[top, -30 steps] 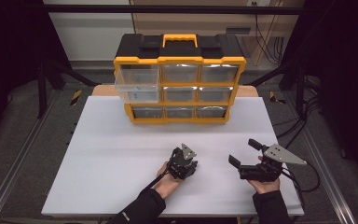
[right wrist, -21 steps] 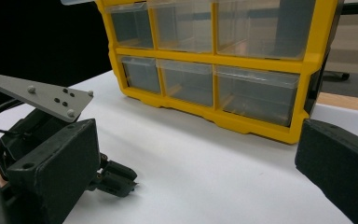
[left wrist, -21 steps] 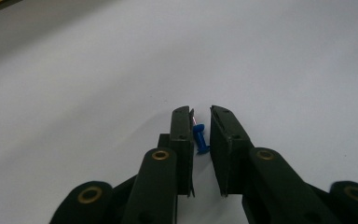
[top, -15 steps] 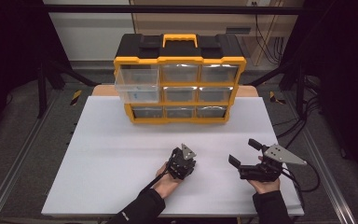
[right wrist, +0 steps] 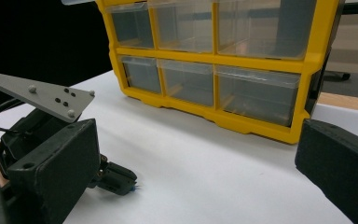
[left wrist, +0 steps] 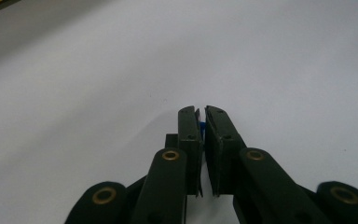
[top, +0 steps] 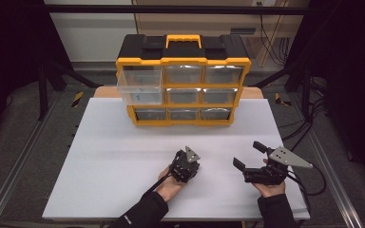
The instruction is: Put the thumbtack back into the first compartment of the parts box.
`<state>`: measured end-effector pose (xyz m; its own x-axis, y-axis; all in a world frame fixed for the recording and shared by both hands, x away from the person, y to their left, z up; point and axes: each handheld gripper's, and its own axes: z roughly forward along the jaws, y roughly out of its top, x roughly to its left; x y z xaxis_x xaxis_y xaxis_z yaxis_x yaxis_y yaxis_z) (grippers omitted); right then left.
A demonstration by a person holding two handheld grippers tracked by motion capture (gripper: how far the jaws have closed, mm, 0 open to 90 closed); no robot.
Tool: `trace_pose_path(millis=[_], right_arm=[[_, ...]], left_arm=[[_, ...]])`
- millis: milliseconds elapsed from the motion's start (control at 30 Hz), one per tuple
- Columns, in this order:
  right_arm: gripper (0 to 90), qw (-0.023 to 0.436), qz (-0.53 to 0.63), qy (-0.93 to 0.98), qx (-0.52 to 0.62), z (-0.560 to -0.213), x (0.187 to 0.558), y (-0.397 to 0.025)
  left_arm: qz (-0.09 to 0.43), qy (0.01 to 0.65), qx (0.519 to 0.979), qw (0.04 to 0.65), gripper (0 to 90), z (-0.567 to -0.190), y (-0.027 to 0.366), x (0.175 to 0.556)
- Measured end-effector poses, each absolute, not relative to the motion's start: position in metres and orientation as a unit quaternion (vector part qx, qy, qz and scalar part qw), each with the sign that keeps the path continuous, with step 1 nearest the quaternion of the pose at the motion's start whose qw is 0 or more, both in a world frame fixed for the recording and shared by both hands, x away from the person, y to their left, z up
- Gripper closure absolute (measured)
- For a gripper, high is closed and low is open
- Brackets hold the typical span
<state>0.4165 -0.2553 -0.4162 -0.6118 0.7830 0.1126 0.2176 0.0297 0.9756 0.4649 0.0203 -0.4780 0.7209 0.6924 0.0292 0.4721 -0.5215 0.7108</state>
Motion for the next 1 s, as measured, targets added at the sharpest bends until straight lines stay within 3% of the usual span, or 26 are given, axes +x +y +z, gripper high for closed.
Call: trace_pose_path(millis=[1000], right_arm=[[0.4, 0.241, 0.589, 0.678, 0.368, -0.417, 0.417, -0.255]], left_arm=[[0.153, 0.314, 0.861, 0.369, 84.7, -0.450, 0.048, 0.457]])
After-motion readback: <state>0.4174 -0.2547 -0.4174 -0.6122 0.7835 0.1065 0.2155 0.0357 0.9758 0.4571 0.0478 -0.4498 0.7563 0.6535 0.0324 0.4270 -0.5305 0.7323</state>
